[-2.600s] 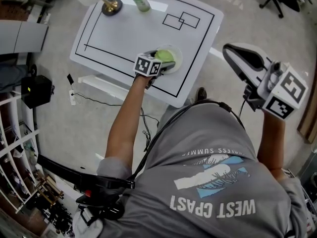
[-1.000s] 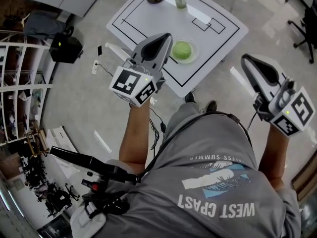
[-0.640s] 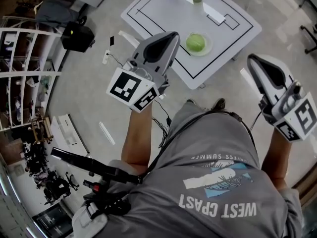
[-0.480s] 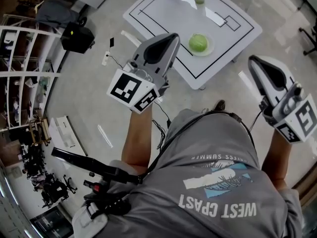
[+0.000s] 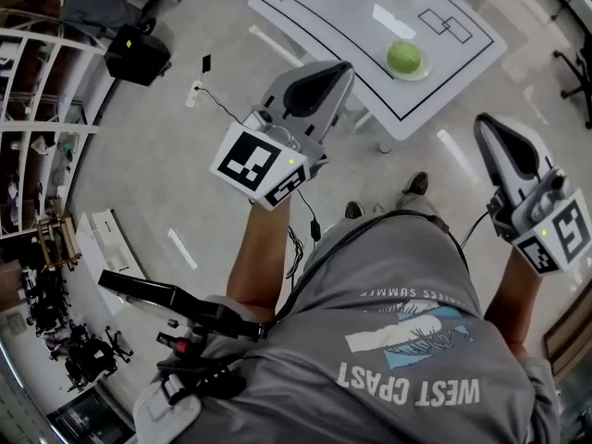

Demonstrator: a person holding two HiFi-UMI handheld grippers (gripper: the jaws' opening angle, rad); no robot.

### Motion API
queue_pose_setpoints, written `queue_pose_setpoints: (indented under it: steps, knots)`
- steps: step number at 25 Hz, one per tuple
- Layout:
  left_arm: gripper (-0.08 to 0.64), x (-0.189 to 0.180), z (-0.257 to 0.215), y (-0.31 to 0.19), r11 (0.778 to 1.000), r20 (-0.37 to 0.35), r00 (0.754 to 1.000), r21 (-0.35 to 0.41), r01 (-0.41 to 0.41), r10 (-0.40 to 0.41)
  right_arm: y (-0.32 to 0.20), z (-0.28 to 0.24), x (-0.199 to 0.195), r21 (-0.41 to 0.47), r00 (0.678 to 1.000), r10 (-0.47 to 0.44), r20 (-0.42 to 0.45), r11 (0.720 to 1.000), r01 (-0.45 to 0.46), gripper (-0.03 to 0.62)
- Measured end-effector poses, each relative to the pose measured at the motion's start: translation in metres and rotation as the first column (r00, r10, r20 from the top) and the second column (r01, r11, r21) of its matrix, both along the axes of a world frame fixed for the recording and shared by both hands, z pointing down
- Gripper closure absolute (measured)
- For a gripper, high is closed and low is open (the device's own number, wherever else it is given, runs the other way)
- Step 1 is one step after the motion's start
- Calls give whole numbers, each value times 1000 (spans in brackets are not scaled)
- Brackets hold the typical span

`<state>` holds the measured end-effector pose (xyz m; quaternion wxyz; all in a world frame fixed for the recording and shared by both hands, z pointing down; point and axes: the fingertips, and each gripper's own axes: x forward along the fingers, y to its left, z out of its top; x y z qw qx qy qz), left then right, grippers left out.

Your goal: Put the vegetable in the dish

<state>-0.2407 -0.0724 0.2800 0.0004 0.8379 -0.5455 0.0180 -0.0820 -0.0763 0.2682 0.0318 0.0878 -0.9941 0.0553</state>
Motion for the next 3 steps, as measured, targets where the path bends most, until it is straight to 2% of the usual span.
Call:
queue_pose_setpoints:
  steps: [3]
  knots:
    - [552,-28,19,40,1000,-31,999,-7,10,-10,41,25,-18,-24,1000,-3,-10,1000,3,586]
